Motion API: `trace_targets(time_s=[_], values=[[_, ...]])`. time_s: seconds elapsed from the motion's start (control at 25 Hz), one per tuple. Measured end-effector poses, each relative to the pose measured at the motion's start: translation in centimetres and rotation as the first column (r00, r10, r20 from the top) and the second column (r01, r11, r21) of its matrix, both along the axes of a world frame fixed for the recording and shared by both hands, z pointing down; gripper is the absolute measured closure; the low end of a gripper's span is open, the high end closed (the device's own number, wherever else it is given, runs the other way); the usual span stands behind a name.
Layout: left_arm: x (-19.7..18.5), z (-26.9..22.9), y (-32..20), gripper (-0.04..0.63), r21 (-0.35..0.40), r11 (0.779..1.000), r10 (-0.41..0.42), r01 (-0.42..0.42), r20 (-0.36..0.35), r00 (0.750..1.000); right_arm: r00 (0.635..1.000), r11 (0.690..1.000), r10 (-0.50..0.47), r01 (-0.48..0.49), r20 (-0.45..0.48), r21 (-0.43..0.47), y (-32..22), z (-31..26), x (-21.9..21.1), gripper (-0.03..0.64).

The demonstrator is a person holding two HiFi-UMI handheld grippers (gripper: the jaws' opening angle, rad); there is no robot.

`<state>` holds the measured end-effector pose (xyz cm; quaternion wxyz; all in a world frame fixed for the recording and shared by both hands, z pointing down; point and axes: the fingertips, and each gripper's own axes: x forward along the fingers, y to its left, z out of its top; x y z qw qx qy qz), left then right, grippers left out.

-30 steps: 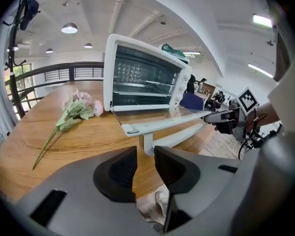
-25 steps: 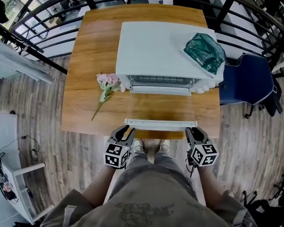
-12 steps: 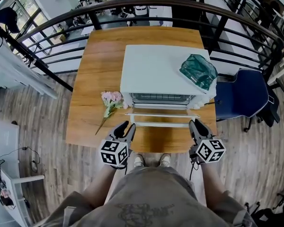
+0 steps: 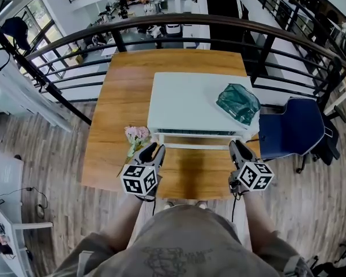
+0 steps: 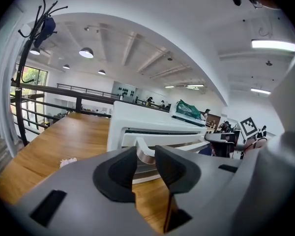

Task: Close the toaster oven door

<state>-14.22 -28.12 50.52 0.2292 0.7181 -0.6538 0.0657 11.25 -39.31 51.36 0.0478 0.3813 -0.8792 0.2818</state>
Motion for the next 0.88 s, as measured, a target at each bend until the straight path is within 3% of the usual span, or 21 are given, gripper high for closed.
trace_targets(time_s=[0.16, 0.36, 0.52, 0.68, 0.88], values=[[0.0, -0.1, -0.8, 0.471, -0.001, 1.0, -0.003, 0.003, 0.016, 1.0, 1.0, 1.0, 0.005, -0.005, -0.01, 0.006, -0.9, -0.1, -0.1, 0.509], [-0.3, -0.1, -1.1, 0.471, -0.046, 0.999, -0.002, 0.005, 0.076, 0.997, 0.992, 0.998, 0.003, 0.005, -0.127, 0.065, -1.3, -0.2, -0.5, 0.509], [-1.0, -0.1, -0.6, 0.526, -0.09, 0.995, -0.027, 0.04, 0.139, 0.99, 0.984, 0.998, 0.008, 0.003, -0.18, 0.059, -1.5, -0.8, 0.0, 0.509], [-1.0, -3.8, 0.8, 0.554, 0.011, 0.999, -0.054, 0.053, 0.115, 0.992, 0.991, 0.997, -0.033, 0.042, -0.133, 0.062, 0.1, -4.0, 0.5, 0.528], [-0.9, -11.8, 0.9, 0.558, 0.173, 0.985, -0.032, 0.0, 0.181, 0.983, 0.993, 0.967, -0.101, 0.112, -0.062, 0.231, 2.2, -12.7, -0.5, 0.558]])
